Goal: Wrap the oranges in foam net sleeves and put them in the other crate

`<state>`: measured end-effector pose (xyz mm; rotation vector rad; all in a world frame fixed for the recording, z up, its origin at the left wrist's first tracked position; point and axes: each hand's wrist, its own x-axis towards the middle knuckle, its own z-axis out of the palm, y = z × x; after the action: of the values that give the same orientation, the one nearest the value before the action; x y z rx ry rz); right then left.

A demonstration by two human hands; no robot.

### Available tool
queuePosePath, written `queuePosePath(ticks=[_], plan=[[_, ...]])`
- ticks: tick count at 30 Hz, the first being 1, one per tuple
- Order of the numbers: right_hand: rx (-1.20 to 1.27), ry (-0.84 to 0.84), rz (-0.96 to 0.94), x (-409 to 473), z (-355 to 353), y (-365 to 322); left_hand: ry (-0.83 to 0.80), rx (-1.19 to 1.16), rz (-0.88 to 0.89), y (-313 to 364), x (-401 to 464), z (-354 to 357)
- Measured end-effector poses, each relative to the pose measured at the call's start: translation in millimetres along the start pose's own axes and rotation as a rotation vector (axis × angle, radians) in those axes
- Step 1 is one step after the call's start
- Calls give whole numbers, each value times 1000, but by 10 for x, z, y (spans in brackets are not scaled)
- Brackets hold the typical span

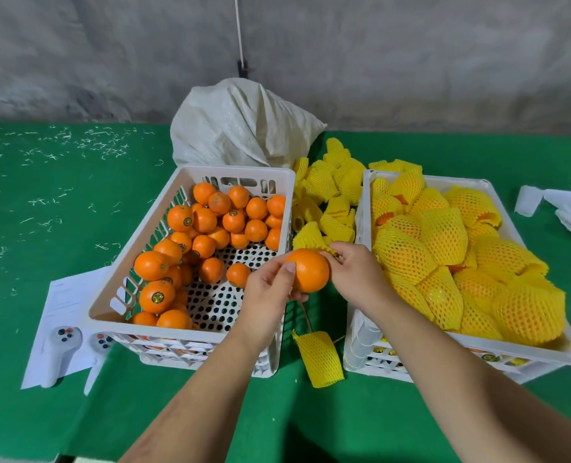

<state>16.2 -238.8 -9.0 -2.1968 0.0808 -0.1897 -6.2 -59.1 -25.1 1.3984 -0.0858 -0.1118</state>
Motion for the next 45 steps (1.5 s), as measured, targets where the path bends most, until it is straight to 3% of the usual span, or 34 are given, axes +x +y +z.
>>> queuePosePath(ticks=[3, 7, 9, 13, 15, 18, 23, 25, 29, 34, 39, 45], plan=[[27, -14, 10, 13, 3, 19, 32, 26, 45, -1, -21, 0], [65, -151, -76, -33, -14, 12, 222, -128, 67, -17, 34, -22], [-5, -177, -124, -37, -9, 13, 199, -150, 68, -10, 68, -33], [6, -118, -139, 9, 18, 52, 34, 295, 168, -45, 33, -55], [25, -100, -151, 15, 22, 64, 33, 358, 195, -54, 42, -60], [55, -78, -162, 0, 15, 46, 62, 294, 218, -36, 36, -19], [138, -61, -341, -147, -7, -66, 215, 38, 70, -24, 66, -11], [132, -97, -311, -155, -9, -94, 227, -28, 15, -4, 68, 5], [246, -179, -187, -134, -47, -114, 90, 95, 92, 1, 17, 12], [325, -89, -171, -100, -97, -69, -6, 409, 139, -5, -18, 28], [201, -11, -248, -92, -93, -34, 92, 412, 178, -42, -22, 86], [256, 19, -317, -138, -81, -26, 228, 382, 183, 9, -7, 118]])
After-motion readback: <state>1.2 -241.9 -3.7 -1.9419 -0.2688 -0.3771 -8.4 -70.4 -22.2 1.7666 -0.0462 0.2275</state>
